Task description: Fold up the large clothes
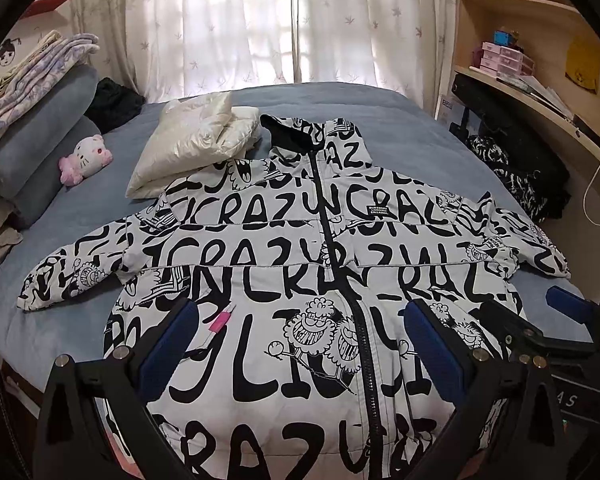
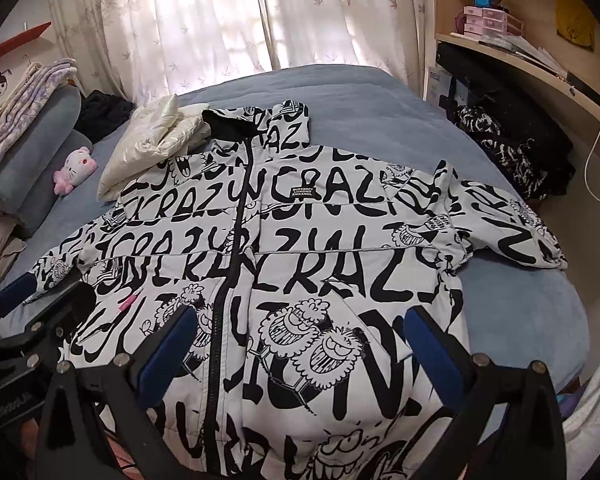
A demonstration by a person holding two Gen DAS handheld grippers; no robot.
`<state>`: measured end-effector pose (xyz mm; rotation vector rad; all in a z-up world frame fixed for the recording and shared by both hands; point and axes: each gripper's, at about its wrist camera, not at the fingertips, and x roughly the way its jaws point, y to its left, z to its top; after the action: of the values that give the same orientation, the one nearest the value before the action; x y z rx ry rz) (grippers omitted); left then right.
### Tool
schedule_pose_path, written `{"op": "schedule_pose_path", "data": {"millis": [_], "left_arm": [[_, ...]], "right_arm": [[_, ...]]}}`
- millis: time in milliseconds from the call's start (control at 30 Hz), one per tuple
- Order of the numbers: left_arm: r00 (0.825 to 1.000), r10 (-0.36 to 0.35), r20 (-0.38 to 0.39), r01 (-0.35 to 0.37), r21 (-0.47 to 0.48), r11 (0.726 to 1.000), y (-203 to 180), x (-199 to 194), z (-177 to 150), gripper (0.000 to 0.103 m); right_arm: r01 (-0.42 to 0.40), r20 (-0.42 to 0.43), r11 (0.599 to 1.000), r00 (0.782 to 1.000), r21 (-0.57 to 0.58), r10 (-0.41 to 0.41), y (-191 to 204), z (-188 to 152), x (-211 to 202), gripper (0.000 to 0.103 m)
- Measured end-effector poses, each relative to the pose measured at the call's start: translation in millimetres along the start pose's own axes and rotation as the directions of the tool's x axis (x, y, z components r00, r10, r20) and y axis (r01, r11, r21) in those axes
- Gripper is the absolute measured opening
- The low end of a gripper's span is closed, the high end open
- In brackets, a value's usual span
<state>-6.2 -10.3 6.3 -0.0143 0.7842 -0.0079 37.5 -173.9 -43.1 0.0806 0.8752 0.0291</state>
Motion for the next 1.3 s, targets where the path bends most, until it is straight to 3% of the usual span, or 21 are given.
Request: {"op": "schedule_pose_path", "data": {"millis": [1300], "left_arm": [[1.000,0.014,-0.027,-0.015,-0.025,1.000,8,12,-9,0.102]], "right_arm": [[-0.001,0.009,1.000,1.000,0.000,0.001,1,-2,2,0.103]]}}
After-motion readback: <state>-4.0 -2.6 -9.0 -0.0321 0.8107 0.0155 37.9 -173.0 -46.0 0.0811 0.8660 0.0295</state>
